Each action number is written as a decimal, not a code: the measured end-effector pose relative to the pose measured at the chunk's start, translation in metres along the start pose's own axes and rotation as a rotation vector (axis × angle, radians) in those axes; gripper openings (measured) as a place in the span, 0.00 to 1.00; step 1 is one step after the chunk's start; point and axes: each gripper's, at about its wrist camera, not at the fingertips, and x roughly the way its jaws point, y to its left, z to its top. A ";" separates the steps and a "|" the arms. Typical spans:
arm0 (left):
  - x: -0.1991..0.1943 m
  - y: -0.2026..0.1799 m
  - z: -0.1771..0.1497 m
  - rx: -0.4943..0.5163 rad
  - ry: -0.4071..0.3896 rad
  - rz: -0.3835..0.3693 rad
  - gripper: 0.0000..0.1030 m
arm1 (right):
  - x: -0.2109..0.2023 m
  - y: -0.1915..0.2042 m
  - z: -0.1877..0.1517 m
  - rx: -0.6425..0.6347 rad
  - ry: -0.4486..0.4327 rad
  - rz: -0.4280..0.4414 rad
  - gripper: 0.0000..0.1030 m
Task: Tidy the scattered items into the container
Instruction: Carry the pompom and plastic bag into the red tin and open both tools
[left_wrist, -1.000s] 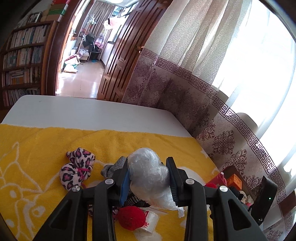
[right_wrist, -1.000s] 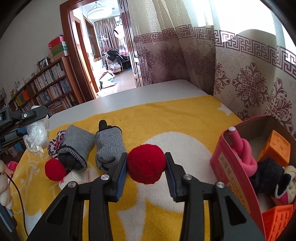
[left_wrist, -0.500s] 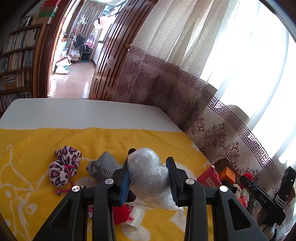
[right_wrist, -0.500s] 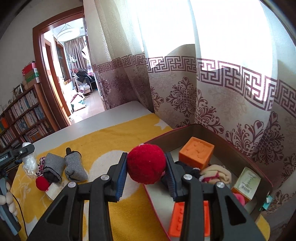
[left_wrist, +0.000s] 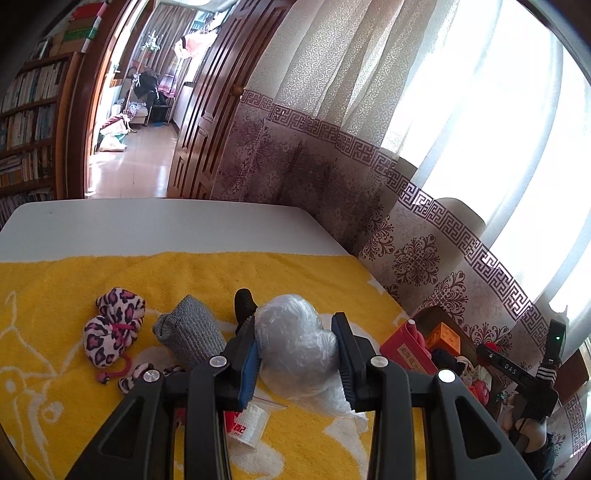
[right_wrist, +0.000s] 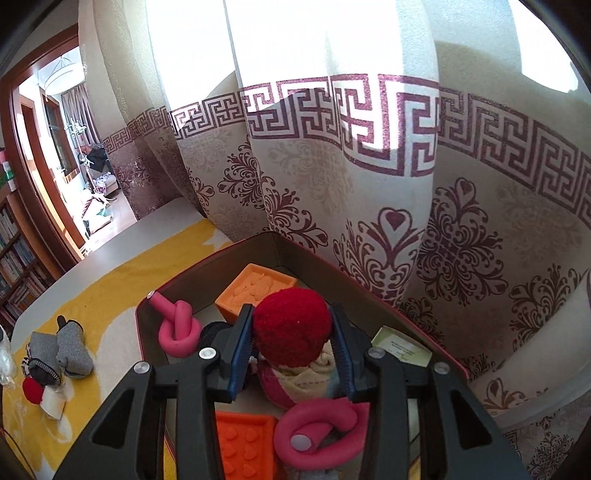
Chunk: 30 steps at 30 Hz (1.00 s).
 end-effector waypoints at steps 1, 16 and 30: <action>0.000 -0.001 0.000 0.002 0.001 -0.001 0.37 | 0.000 -0.002 0.000 0.007 -0.002 0.000 0.51; 0.010 -0.010 -0.007 0.023 0.028 0.005 0.37 | -0.052 0.052 -0.032 -0.124 -0.131 0.175 0.67; 0.044 -0.097 -0.004 0.164 0.087 -0.067 0.37 | -0.068 0.083 -0.082 -0.267 -0.089 0.311 0.67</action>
